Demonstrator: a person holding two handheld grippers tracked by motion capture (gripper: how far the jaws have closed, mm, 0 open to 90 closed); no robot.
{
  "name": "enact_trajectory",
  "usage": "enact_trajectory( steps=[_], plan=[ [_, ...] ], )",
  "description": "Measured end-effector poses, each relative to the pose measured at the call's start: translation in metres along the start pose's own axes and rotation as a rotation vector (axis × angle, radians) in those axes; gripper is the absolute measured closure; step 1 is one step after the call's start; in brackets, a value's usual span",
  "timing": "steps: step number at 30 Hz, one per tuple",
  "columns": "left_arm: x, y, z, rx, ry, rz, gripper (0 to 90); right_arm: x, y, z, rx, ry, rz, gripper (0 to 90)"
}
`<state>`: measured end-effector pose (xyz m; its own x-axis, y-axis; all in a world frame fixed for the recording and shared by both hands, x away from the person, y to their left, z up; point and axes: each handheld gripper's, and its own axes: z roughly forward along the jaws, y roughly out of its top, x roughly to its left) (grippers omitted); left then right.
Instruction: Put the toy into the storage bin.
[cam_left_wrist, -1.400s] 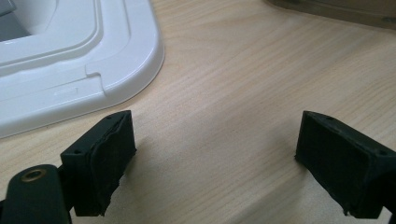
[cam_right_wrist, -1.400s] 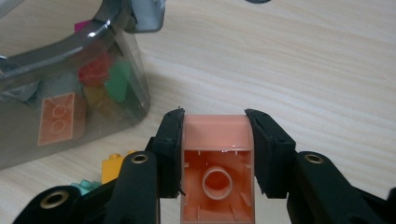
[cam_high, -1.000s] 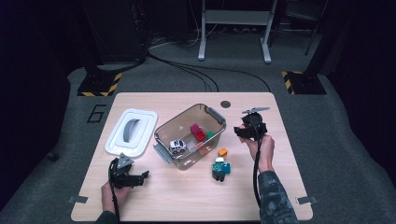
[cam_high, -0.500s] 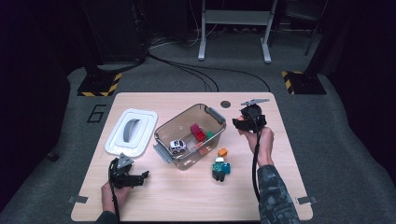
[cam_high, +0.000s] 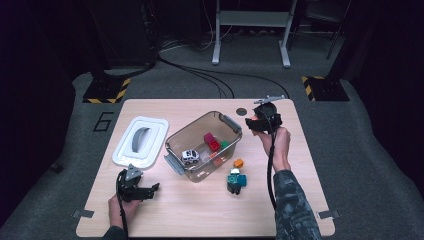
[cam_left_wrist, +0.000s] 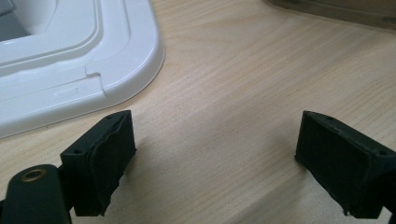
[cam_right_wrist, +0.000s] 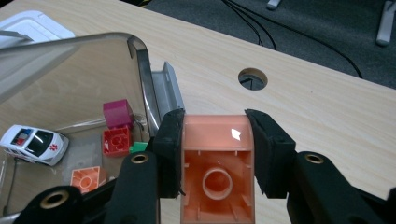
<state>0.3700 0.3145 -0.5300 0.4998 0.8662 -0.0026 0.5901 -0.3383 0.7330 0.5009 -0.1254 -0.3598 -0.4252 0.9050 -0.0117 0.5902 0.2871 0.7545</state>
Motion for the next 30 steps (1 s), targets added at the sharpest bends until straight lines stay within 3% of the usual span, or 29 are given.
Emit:
enact_trajectory(
  steps=[17,30],
  plan=[
    [0.000,0.000,0.000,0.000,0.000,0.000,11.7,0.024,0.029,0.003,-0.039,0.040,-0.053,58.7],
    [0.000,0.000,0.000,0.000,0.001,0.000,11.7,0.051,0.028,0.023,-0.043,0.116,-0.080,58.7]
  ],
)
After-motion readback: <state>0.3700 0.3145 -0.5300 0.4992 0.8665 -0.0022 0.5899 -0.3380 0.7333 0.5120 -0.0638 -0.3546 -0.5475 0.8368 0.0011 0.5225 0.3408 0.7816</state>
